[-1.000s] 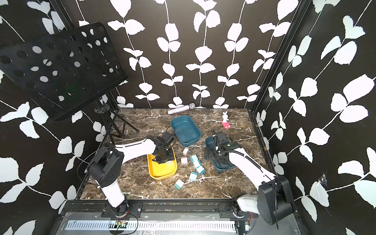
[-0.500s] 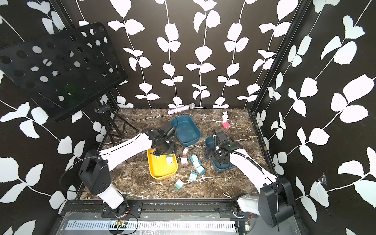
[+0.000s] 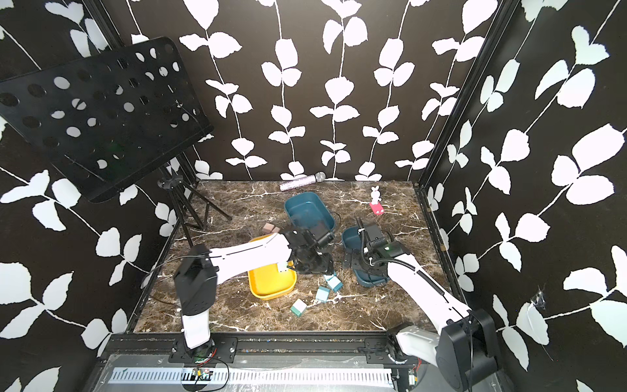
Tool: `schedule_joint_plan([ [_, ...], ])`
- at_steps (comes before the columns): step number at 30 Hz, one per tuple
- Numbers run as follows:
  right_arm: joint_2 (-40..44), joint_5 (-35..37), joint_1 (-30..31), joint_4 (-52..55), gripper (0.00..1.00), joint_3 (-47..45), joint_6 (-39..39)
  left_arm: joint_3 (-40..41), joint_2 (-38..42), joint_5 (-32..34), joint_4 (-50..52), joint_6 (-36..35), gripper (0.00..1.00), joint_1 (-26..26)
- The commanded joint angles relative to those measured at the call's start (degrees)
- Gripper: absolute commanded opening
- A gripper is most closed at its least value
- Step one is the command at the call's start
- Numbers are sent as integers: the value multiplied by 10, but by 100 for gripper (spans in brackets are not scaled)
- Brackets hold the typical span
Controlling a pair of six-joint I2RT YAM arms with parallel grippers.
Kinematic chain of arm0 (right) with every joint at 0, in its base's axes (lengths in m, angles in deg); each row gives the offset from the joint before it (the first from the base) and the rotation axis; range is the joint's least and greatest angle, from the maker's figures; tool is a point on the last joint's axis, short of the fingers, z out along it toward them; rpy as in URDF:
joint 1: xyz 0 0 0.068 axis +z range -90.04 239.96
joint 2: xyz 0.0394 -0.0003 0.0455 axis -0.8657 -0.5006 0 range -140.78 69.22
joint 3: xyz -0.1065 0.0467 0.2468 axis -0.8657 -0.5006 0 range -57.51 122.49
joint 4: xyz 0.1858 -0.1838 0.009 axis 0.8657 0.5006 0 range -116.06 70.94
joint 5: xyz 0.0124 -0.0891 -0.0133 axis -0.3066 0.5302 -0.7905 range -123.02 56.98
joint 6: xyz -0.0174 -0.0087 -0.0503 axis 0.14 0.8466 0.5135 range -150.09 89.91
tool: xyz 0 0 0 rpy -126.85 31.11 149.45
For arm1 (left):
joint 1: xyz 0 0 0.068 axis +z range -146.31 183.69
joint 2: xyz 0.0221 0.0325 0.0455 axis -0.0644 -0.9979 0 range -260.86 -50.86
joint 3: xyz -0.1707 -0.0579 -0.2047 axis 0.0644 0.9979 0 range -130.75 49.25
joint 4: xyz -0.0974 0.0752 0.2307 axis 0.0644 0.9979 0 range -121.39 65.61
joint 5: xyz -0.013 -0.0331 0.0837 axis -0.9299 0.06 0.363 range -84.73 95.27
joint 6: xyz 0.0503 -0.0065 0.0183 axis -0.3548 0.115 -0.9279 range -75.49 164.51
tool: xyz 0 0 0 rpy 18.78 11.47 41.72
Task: Place the plugs by color into the storage box
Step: Pick up the plug from the center of the board.
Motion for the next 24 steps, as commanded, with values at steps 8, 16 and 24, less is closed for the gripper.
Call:
schedule_joint_plan([
  [8, 38, 1, 1, 14, 98, -45, -16, 92, 64, -6, 18, -7, 71, 4],
  [16, 38, -11, 1, -3, 98, -61, -28, 125, 96, -9, 82, -109, 70, -27],
  [24, 38, -12, 0, -5, 98, -65, -35, 182, 119, 1, 73, -167, 73, -48],
])
